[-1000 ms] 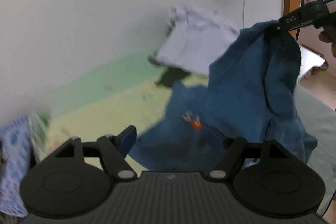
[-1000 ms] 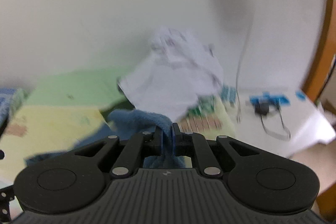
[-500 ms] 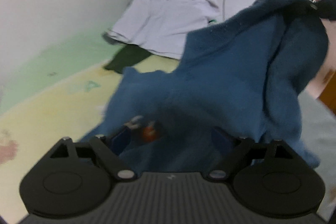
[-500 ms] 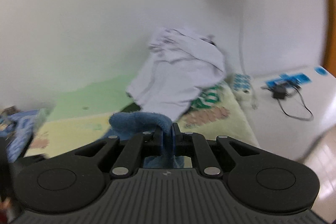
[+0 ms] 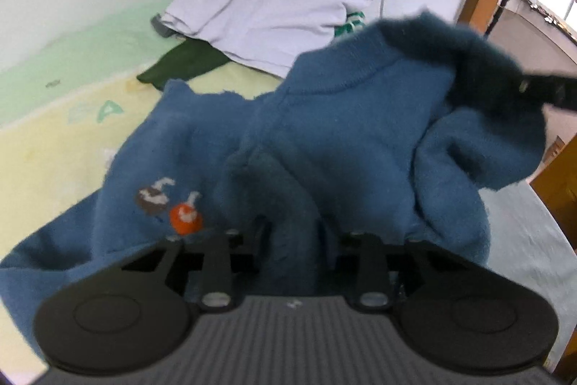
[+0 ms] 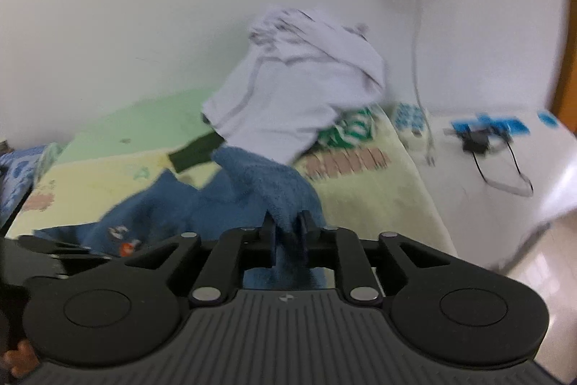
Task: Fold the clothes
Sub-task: 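Lower the blue sweater onto the bed sheet with both grippers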
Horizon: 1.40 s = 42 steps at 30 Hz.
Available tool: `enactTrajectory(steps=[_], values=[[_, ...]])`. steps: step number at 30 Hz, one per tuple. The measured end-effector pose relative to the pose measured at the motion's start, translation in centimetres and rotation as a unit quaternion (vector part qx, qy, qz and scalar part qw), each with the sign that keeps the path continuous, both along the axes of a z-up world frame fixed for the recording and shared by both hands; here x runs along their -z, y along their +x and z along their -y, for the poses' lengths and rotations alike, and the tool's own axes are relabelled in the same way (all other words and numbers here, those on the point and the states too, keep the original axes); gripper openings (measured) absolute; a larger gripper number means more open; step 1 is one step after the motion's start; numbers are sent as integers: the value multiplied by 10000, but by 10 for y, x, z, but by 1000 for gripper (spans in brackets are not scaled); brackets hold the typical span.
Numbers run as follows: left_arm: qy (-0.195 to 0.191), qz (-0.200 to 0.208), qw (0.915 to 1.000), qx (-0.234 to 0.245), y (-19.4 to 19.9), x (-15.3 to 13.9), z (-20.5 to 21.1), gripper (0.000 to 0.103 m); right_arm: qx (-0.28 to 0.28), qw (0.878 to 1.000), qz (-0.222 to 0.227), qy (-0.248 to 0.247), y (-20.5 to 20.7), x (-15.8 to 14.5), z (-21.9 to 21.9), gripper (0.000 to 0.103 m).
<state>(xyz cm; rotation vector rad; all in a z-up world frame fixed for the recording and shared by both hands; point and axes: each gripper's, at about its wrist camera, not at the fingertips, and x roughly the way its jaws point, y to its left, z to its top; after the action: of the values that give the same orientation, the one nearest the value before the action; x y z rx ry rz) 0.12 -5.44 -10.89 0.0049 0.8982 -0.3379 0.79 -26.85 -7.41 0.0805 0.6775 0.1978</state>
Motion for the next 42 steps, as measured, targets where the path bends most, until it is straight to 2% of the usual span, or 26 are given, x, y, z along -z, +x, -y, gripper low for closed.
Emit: enactTrajectory(steps=[1,2,5,7,9,11,14,16,18,19,20,25,31,34,37,42], values=[[-33,25,10000,-45,-4,-3,-4,21,68,9999,-82,1,-1,4,2,36],[34,97,9999,-103,-8,-8,-8,12,136,9998,-164,3,-2,9,5,37],[267,329,9987,-292,-20,-20,-23,11,187,9992,-341,-68,-10,19,8,41],[484,465,9966,-488,-28,-26,-35,0,229,9987,-453,-81,-16,26,11,49],[751,539,9930,-738,-32,-30,-49,0,305,9980,-543,-57,-22,33,15,49],[554,376,9942,-846,-33,-31,-69,0,430,9968,-674,61,-24,39,22,50],[217,265,9970,-695,-33,-36,-81,0,691,9934,-862,315,-23,47,32,52],[247,372,9978,-485,-26,-39,-72,4,867,9902,-940,560,-20,50,39,52],[351,458,9980,-272,-12,-37,-55,24,959,9875,-974,790,-17,50,42,52],[403,498,9978,-167,-5,-35,-46,37,984,9867,-976,855,-15,50,41,52],[422,480,9979,-108,3,-32,-40,42,1008,9858,-978,920,-13,49,41,52],[299,227,9993,39,45,-16,-19,42,1067,9905,-760,414,-9,45,31,52],[339,-97,9990,277,72,2,4,41,1110,9905,-711,388,0,49,33,52],[317,-186,9991,210,76,8,7,35,1172,9892,-760,442,5,53,35,51],[306,-179,9993,154,74,8,8,11,1174,9880,-882,480,13,60,37,51],[337,-39,9994,79,64,5,9,6,1272,9843,-1097,549,22,72,37,51]])
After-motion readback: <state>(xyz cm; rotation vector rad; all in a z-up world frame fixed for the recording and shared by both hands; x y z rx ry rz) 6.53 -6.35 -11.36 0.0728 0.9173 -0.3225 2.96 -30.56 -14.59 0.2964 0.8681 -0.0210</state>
